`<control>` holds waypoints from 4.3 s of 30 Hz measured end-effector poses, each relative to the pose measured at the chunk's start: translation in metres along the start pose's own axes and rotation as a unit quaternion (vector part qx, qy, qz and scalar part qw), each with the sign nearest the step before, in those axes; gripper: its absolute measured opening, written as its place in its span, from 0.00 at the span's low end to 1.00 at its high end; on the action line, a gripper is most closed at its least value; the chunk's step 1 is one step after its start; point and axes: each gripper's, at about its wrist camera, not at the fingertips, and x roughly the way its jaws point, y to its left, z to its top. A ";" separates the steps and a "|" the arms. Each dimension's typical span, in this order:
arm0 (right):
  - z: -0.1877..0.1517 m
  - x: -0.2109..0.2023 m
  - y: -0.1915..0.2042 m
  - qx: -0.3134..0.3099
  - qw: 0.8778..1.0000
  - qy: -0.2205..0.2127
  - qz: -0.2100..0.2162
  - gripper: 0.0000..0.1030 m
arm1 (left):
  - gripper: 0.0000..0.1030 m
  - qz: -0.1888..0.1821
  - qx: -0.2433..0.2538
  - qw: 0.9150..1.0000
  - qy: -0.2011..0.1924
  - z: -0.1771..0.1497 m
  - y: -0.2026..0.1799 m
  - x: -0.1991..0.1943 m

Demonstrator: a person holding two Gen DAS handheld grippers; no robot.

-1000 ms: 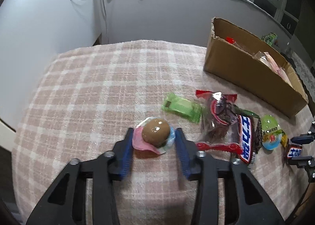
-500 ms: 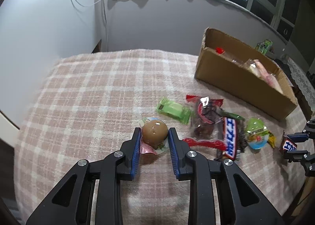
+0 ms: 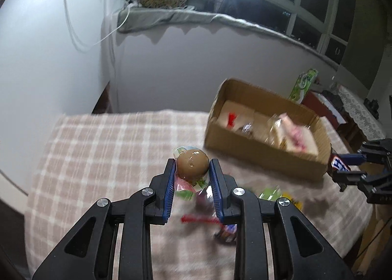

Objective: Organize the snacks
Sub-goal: 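Carry the chocolate bar and egg into the box and open both tools, then grasp the red-wrapped candy bag with the left tool while the right tool grasps the green-cap candy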

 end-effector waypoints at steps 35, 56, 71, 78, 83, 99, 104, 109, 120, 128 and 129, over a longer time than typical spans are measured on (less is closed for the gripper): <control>0.079 0.051 -0.106 0.075 0.996 -0.007 -0.057 0.32 | 0.25 -0.064 0.021 0.998 0.019 0.070 -0.074 0.087; 0.074 0.022 -0.088 0.064 0.995 -0.029 -0.070 0.57 | 0.47 -0.047 0.018 0.999 -0.006 0.070 -0.058 0.039; 0.046 -0.015 -0.038 0.037 0.997 -0.048 -0.041 0.57 | 0.47 -0.031 -0.019 0.999 -0.018 0.028 -0.009 -0.014; 0.024 -0.020 -0.014 0.040 0.998 -0.048 -0.009 0.57 | 0.47 -0.024 -0.033 0.999 0.003 -0.001 0.005 -0.016; 0.009 -0.007 0.003 0.048 0.998 -0.033 0.015 0.57 | 0.47 -0.024 -0.039 0.999 0.025 -0.019 0.010 -0.006; -0.006 0.062 0.025 0.089 0.995 0.022 0.041 0.44 | 0.47 -0.019 -0.021 0.997 0.066 -0.037 0.003 0.030; -0.003 0.078 0.026 0.090 0.995 0.034 0.041 0.44 | 0.47 -0.020 -0.024 0.996 0.079 -0.038 0.004 0.044; 0.000 0.088 0.026 0.094 0.993 0.044 0.048 0.39 | 0.47 -0.019 -0.023 0.996 0.087 -0.037 0.004 0.056; 0.004 0.104 0.035 0.083 0.993 0.065 0.056 0.25 | 0.31 -0.015 -0.002 0.995 0.096 -0.039 -0.002 0.072; 0.002 0.103 0.035 0.086 0.993 0.060 0.055 0.25 | 0.30 -0.018 -0.011 0.996 0.084 -0.041 0.003 0.066; 0.002 0.102 0.034 0.088 0.993 0.059 0.055 0.25 | 0.30 -0.019 -0.012 0.996 0.083 -0.041 0.003 0.064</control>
